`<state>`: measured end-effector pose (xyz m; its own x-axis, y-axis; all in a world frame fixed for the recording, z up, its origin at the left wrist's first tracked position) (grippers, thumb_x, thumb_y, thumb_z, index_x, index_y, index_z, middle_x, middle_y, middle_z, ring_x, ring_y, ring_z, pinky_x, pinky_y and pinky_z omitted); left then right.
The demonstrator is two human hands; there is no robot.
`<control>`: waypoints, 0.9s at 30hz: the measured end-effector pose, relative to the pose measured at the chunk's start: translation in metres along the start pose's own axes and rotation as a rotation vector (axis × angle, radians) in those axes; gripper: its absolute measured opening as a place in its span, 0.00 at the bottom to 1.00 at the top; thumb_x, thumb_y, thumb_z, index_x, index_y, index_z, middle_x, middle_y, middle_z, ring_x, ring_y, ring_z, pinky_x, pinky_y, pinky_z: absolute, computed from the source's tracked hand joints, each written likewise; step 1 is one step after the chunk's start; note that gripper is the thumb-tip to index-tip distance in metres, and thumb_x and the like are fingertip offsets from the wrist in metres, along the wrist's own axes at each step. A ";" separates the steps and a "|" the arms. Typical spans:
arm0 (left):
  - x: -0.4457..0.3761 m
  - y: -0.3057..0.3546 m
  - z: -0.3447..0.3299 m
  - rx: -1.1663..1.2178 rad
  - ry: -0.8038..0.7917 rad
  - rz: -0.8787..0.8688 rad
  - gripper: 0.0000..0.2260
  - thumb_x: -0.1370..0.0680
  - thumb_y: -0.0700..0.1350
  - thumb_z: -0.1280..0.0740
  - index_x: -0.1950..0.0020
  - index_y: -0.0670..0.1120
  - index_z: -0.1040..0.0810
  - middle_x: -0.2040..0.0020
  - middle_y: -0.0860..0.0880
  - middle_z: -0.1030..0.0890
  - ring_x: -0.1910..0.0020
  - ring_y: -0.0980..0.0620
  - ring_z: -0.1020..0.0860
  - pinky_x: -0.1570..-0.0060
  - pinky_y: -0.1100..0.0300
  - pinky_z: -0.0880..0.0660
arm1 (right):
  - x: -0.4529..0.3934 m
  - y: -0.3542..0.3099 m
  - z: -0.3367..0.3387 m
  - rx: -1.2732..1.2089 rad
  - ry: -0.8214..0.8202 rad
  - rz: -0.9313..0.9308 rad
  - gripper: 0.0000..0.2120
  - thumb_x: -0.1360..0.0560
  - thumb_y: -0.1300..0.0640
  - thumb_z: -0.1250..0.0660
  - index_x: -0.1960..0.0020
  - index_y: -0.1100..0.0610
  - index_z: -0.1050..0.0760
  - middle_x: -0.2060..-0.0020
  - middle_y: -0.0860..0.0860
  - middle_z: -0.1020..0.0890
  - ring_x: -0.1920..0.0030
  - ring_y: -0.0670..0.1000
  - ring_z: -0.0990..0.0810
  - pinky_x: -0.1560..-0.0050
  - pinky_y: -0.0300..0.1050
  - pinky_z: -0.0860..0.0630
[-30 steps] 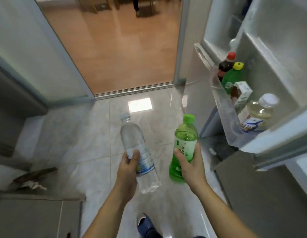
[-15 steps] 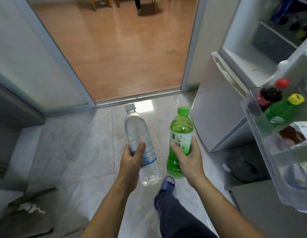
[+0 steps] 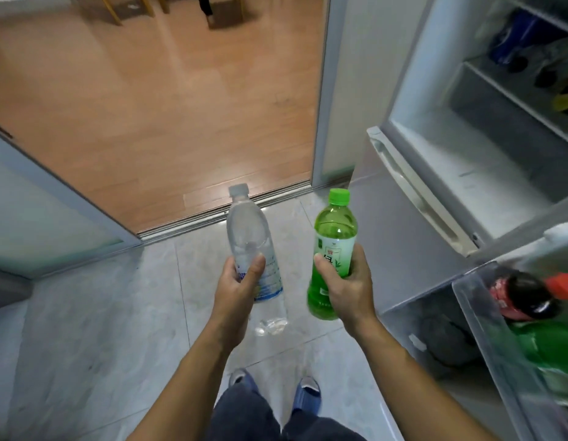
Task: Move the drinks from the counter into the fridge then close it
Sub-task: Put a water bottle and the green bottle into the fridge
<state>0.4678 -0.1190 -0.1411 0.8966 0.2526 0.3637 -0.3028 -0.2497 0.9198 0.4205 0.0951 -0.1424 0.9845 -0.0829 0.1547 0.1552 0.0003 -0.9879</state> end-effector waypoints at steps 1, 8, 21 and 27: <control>-0.017 0.004 -0.008 0.000 -0.019 0.005 0.25 0.28 0.53 0.32 0.34 0.44 0.27 0.43 0.43 0.18 0.48 0.48 0.17 0.54 0.59 0.19 | -0.013 -0.001 0.002 0.000 0.021 -0.006 0.17 0.36 0.40 0.25 0.53 0.45 0.26 0.60 0.49 0.18 0.61 0.48 0.17 0.63 0.40 0.20; -0.138 0.024 -0.071 -0.011 -0.203 0.072 0.26 0.28 0.53 0.31 0.34 0.43 0.27 0.44 0.40 0.17 0.47 0.42 0.16 0.48 0.48 0.19 | -0.100 -0.009 0.028 -0.001 0.289 -0.001 0.22 0.37 0.42 0.25 0.48 0.51 0.24 0.59 0.49 0.17 0.60 0.49 0.16 0.61 0.41 0.19; -0.280 0.130 -0.249 -0.090 -0.689 -0.015 0.21 0.31 0.57 0.27 0.41 0.49 0.22 0.49 0.47 0.15 0.52 0.50 0.16 0.58 0.61 0.20 | -0.181 -0.103 0.093 0.030 0.783 0.061 0.18 0.34 0.47 0.25 0.46 0.47 0.24 0.56 0.44 0.16 0.57 0.43 0.17 0.59 0.38 0.22; -0.278 0.177 -0.374 -0.070 -0.920 -0.088 0.20 0.31 0.57 0.27 0.42 0.51 0.22 0.51 0.47 0.16 0.54 0.47 0.17 0.54 0.49 0.20 | -0.196 -0.150 0.162 0.026 0.966 0.156 0.17 0.31 0.50 0.24 0.46 0.46 0.25 0.57 0.41 0.16 0.57 0.40 0.17 0.58 0.37 0.24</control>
<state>0.0440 0.1160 -0.0243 0.8118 -0.5809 0.0589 -0.2130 -0.2007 0.9562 0.2180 0.2723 -0.0224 0.5049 -0.8606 -0.0669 0.0418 0.1018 -0.9939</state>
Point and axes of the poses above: each hand's wrist, its own x-axis away from the middle knuckle, its own z-axis out of the back of the hand, y = z × x, the point moved 10 cm from there along -x, towards the middle knuckle
